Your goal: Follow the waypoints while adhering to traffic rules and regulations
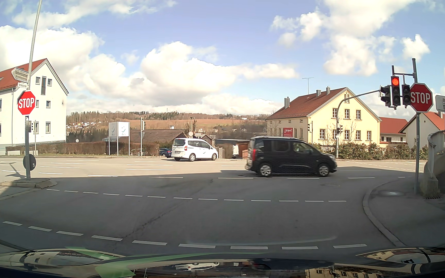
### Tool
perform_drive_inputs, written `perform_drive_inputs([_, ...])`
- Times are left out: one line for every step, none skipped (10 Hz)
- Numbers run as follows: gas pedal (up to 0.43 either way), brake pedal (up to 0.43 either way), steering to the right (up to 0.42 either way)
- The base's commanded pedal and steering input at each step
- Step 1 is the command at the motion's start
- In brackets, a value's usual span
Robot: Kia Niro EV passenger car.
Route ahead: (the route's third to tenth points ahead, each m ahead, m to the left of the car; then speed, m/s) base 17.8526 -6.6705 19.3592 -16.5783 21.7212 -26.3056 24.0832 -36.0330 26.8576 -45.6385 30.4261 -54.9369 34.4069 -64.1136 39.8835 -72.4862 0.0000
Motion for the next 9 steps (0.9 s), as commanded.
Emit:
perform_drive_inputs([0.000, 0.348, 0.027])
perform_drive_inputs([0.000, 0.354, 0.027])
perform_drive_inputs([0.000, 0.354, 0.027])
perform_drive_inputs([0.000, 0.348, 0.027])
perform_drive_inputs([0.000, 0.354, 0.027])
perform_drive_inputs([0.000, 0.348, 0.027])
perform_drive_inputs([0.000, 0.354, 0.027])
perform_drive_inputs([0.000, 0.354, 0.027])
perform_drive_inputs([0.000, 0.354, 0.027])
